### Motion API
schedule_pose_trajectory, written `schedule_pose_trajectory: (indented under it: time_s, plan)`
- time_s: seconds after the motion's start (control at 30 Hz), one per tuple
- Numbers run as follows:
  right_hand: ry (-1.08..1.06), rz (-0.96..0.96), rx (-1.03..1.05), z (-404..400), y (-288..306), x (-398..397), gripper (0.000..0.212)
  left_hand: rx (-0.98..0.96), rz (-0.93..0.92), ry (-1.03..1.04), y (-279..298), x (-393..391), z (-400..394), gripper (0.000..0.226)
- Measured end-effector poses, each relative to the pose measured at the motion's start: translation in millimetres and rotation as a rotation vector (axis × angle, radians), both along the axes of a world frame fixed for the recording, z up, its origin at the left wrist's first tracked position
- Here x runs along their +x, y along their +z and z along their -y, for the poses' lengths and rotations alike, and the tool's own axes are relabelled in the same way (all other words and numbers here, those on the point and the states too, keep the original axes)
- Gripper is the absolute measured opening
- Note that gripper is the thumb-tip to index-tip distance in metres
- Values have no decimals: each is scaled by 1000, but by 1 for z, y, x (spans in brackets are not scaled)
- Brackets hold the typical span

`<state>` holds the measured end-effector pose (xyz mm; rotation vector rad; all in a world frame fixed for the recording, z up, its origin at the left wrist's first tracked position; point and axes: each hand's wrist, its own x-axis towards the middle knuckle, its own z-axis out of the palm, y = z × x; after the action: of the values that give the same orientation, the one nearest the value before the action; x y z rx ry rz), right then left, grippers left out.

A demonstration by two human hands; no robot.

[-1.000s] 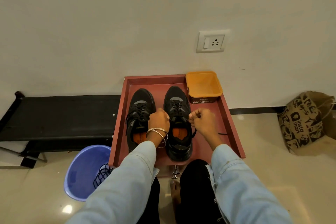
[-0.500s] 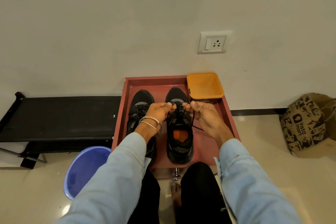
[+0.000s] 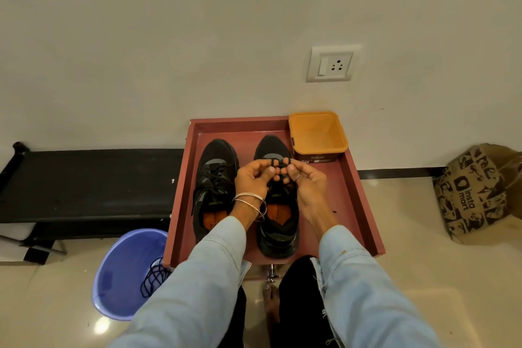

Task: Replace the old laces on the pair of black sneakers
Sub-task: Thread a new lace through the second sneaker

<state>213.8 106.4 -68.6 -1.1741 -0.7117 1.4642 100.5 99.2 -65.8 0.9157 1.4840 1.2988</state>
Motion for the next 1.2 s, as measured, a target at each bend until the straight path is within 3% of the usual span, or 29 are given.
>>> schedule_pose_trajectory:
  time_s: [0.1, 0.23, 0.37, 0.63, 0.83, 1.0, 1.2]
  plan:
    - [-102, -38, -46, -2, -1, -1, 18, -32, 40, 75, -1, 0, -3, 12]
    - [-169, -41, -100, -4, -1, -7, 9, -62, 63, 107, -2, 1, -8, 23]
    - [-157, -5, -93, -5, -2, -12, 3, -18, 124, 42, -2, 5, -7, 4]
    - [207, 117, 100, -2, -5, 5, 29, -76, 177, -69, -1, -4, -5, 25]
    - [403, 195, 206, -9, 1, 20, 30, -209, 284, -70, 1, -8, -13, 26]
    - [297, 174, 248, -12, 1, 17, 23, -235, 373, -70, 3, -5, -12, 13]
    - [167, 166, 174, -7, -1, 9, 16, -181, 292, -40, 3, -5, -11, 9]
